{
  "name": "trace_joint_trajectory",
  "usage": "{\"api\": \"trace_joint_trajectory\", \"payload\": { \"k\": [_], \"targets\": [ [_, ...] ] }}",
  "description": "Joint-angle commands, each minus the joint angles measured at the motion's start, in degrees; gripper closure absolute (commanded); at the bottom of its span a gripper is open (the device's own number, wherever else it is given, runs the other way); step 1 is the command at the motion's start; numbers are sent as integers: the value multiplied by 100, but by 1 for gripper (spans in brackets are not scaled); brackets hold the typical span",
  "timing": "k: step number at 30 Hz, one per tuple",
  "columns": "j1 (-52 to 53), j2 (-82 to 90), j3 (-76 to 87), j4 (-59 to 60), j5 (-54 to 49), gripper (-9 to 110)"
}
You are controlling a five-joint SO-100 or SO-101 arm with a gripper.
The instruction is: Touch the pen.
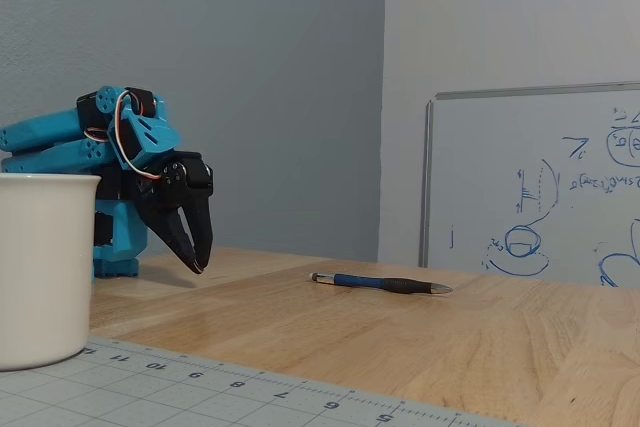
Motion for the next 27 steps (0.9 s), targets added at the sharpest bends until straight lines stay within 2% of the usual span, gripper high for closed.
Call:
{"api": "trace_joint_trajectory", "payload": {
  "k": [1, 10, 17, 22, 27],
  "targets": [
    [26, 44, -79, -9, 44, 101],
    [18, 272, -220, -97, -53, 101],
    [-580, 18, -756, -914, 18, 101],
    [-800, -826, -1248, -1380, 53, 101],
    [-800, -2786, -2355, -2171, 53, 101]
  ]
}}
